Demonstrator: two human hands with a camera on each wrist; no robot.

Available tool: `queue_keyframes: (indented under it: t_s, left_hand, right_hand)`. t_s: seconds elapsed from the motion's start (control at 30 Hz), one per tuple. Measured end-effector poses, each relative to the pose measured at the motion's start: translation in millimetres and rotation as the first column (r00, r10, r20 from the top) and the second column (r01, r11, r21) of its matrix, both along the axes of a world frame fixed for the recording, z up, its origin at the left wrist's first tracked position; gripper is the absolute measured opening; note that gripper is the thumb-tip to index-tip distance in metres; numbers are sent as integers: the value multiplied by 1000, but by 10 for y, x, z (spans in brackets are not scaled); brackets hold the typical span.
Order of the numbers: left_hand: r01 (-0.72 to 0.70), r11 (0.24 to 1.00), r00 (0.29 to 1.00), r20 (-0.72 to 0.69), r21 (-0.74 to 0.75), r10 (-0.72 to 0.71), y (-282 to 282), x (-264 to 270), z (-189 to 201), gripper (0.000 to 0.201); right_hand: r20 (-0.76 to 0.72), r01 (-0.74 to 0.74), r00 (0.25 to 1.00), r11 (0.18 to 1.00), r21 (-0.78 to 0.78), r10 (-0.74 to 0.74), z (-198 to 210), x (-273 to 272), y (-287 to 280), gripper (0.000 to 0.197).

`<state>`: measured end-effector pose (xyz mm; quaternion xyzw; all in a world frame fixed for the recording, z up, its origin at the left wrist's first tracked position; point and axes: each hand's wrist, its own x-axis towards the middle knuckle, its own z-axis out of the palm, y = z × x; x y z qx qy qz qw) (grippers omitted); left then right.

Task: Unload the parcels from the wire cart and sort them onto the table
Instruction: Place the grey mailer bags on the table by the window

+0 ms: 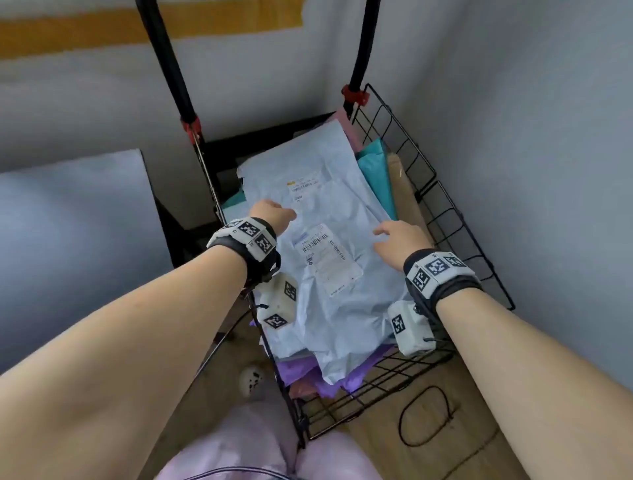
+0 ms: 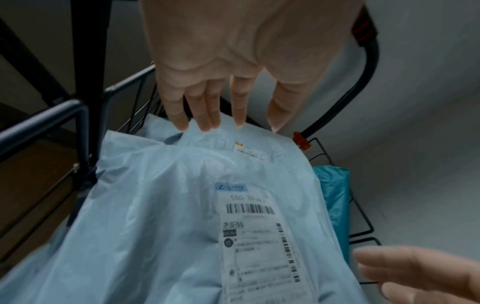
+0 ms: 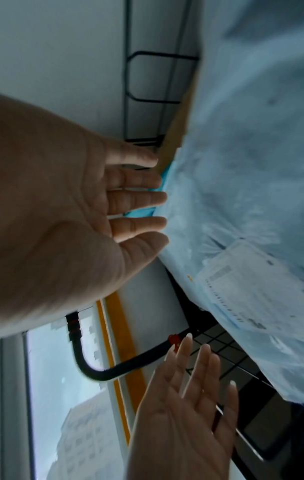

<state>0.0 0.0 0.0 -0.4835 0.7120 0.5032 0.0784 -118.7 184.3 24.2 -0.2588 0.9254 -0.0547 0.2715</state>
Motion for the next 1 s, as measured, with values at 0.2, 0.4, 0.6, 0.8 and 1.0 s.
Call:
queue_keyframes:
  t_s: [0.2, 0.4, 0.6, 0.8, 1.0]
  left_hand:
    - [-81, 995, 990, 118, 56, 74, -100, 89, -219, 24]
    - [-189, 978, 977, 113, 85, 179, -97, 147, -222, 47]
    - [-360, 912, 920, 238, 200, 311, 67, 157, -321, 55]
    - [-426, 876, 894, 250, 227, 371, 241, 114, -371, 55]
    - [-452, 873, 880, 257, 186, 400, 383, 68, -337, 55]
  right_hand:
    - [139, 36, 989, 992, 119, -52, -244, -85, -109, 59]
    - [90, 15, 996, 996, 92, -23, -286, -239, -302, 63]
    - [142, -48, 990, 986, 158, 26, -372, -364, -242, 54]
    - [270, -41, 963, 978, 205, -16, -453, -462, -30, 28]
    - [567, 380, 780, 920, -95, -264, -321, -512, 46, 8]
